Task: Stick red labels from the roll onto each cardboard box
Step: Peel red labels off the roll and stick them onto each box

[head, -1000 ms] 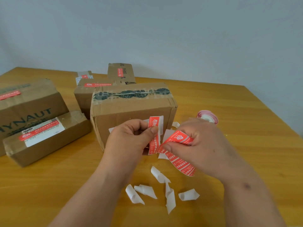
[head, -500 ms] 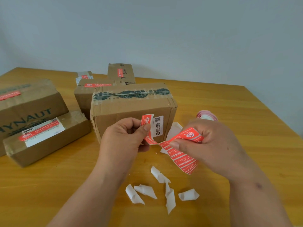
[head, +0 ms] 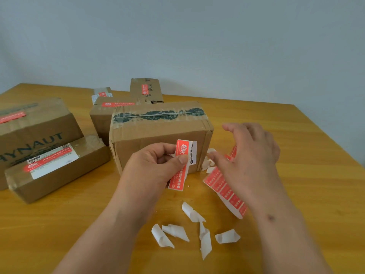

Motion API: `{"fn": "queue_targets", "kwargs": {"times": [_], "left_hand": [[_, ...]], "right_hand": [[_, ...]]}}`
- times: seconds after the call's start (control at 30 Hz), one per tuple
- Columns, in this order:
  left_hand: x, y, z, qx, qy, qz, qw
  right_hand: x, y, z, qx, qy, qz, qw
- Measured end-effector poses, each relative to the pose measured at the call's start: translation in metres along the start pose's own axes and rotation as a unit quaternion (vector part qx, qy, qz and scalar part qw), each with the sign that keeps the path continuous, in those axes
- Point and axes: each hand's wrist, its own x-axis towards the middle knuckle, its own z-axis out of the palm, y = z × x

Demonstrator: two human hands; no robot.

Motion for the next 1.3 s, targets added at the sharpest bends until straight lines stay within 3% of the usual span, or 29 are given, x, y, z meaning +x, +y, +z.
{"fn": "queue_targets", "kwargs": {"times": [0.1,0.23,0.5,0.67,0.77,0.83,0.93,1.03,1.17,1.3], "left_hand": [[-0.001,0.0,0.0,0.03,-0.008,0.012,0.999],[-0.005,0.004,-0.001,0.055,-0.033,0.034,0.997],[-0.011,0.016,-0.004,0.085,-0.079,0.053,0.992],[-0.012,0.019,-0.005,0.132,-0.024,0.069,0.989],[-0.011,0.017,-0.001,0.224,0.062,0.128,0.964],[-0.013,0.016,0.002,0.301,0.108,0.213,0.923],[-0.016,0.016,0.005,0.318,0.095,0.304,0.893],[-0.018,0.017,0.005,0.282,0.069,0.307,0.906],[-0.022,0.023,0.005,0.212,0.028,0.248,0.945],[-0.024,0.026,0.004,0.19,0.013,0.218,0.957]], "right_hand": [[-0.003,0.0,0.003,0.105,0.022,-0.026,0.994],[-0.008,-0.01,-0.005,0.261,-0.081,-0.011,0.962],[-0.013,-0.014,-0.012,0.35,-0.156,-0.009,0.924],[-0.013,-0.014,-0.018,0.385,-0.174,-0.003,0.906],[-0.014,-0.014,-0.016,0.379,-0.171,0.0,0.909],[-0.014,-0.015,-0.015,0.368,-0.17,-0.001,0.914],[-0.014,-0.017,-0.017,0.365,-0.163,-0.006,0.917],[-0.015,-0.018,-0.017,0.371,-0.149,-0.018,0.916],[-0.016,-0.015,-0.016,0.373,-0.138,-0.034,0.917],[-0.018,-0.016,-0.015,0.367,-0.132,-0.055,0.919]]}}
